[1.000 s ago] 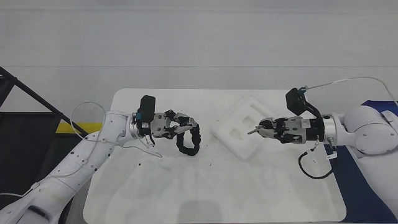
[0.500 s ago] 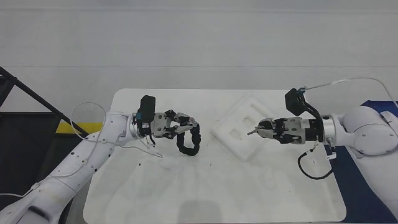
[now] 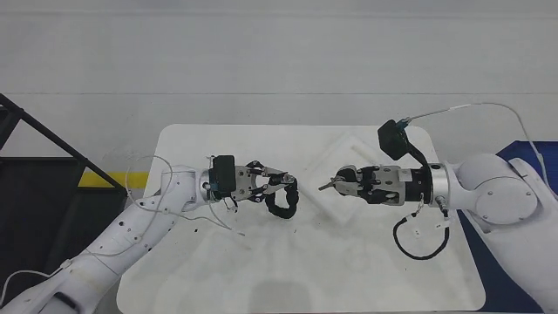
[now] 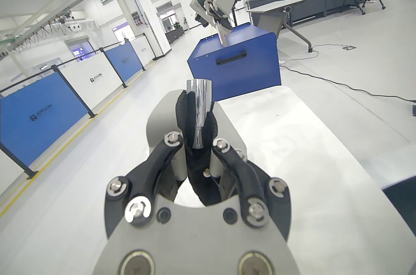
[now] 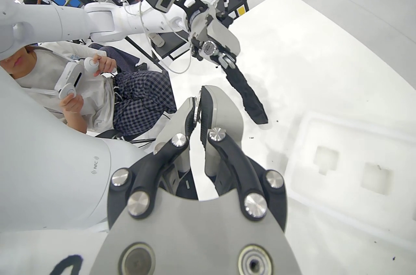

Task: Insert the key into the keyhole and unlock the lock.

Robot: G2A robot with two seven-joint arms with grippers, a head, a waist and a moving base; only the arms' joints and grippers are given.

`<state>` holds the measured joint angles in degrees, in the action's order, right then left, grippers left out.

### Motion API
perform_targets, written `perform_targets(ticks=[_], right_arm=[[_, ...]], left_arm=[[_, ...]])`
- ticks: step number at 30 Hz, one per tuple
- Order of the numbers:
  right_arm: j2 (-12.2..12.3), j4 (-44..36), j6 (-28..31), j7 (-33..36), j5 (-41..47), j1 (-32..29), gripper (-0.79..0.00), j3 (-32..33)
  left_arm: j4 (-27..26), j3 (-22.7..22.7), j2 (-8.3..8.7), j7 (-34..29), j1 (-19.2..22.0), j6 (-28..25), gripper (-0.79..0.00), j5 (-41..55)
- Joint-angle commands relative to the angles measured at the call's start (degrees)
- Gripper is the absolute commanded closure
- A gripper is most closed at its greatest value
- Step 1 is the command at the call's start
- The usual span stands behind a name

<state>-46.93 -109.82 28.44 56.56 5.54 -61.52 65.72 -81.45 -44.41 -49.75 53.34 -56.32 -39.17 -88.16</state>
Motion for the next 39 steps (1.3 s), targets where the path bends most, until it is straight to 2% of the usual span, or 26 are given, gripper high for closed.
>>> perform_targets(ticks=[1, 8, 21, 26, 31, 39], right_arm=[[-0.22, -0.34, -0.48, -0.61, 0.66, -0.06, 0.000, -0.89], [-0.90, -1.31, -0.44, -4.30, 1.35, -0.58, 0.000, -2.43], [-1.09, -1.36, -0.30, -5.66, 1.49, -0.83, 0.000, -2.77], [-1.28, -4.17, -4.54, -9.15, -2.59, -2.63, 0.000, -2.86], [-1.64, -9.56, -11.88, -12.41, -12.01, -4.00, 0.000, -4.45], [-2.37, -13.23, -17.97, -17.62, -21.57, -5.69, 0.000, -6.51]], left_arm=[[0.33, 0.41, -0.40, 0.97, -0.21, 2.51, 0.000, -0.90], [1.06, 0.35, -1.03, 4.24, -1.40, 6.06, 0.000, -2.30], [0.98, 0.31, -1.04, 3.92, -1.50, 6.32, 0.000, -2.23], [-0.92, -0.56, -1.35, -0.08, -3.38, 10.10, 0.000, -1.20], [-1.77, -1.75, -1.46, -2.49, -5.20, 13.42, 0.000, -1.27], [-2.70, -3.85, -1.21, -2.13, -7.95, 14.77, 0.000, -2.46]])
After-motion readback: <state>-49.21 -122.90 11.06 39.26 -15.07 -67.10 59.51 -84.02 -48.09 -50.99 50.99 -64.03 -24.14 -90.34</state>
